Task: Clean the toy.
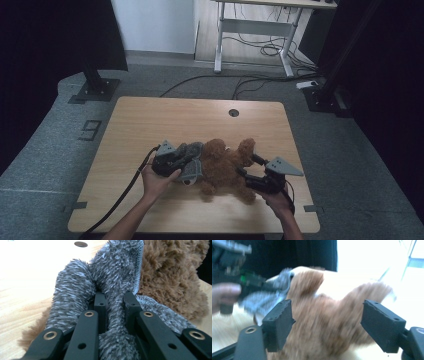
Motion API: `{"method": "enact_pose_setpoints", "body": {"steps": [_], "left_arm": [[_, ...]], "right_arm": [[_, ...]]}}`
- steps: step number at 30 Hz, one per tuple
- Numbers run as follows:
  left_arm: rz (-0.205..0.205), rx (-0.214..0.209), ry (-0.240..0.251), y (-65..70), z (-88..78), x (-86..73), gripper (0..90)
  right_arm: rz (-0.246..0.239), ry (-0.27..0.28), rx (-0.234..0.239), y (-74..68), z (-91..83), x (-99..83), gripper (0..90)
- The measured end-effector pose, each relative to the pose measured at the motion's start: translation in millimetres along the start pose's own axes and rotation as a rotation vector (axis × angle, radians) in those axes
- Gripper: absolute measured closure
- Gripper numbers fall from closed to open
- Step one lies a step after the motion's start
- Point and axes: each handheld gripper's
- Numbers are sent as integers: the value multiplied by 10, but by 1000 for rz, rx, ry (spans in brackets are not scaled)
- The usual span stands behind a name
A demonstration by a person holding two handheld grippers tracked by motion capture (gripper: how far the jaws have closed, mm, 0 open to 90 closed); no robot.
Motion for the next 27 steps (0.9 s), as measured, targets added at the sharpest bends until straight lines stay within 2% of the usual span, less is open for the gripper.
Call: {"method": "enact_pose_setpoints", "body": {"steps": [2,5,8,11,14,16,19,21,24,27], "left_arm": [[7,-2,11,43,-35,-32,771],[7,-10,24,78,-77,-69,771],[0,-21,34,84,-110,-100,771],[0,-27,39,86,-132,-120,770],[-10,-41,47,89,-158,-146,770],[-17,-51,52,101,-178,-168,770],[-16,-49,57,129,-204,-195,770],[-16,-48,60,144,-215,-205,769],[-26,-60,60,156,-238,-203,768],[-59,-99,73,128,-305,-111,763]], "right_arm": [[-29,-10,3,-26,44,214,218],[-48,-60,27,-31,253,462,191],[-59,-159,42,10,512,528,185],[-47,-286,63,79,692,349,160],[-29,-348,83,117,706,77,155],[4,-360,114,138,667,-83,148],[-5,-357,128,119,584,-231,142],[-33,-353,114,77,545,-290,148],[-54,-348,88,27,521,-363,258],[-85,-314,83,-9,489,-430,398]]}}
Point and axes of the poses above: each handheld gripper's, and its own axes: z roughly forward along the jaws, x roughly out of its top, y roughly to its right, and after that the axes turned 11 degrees about z, right-handed
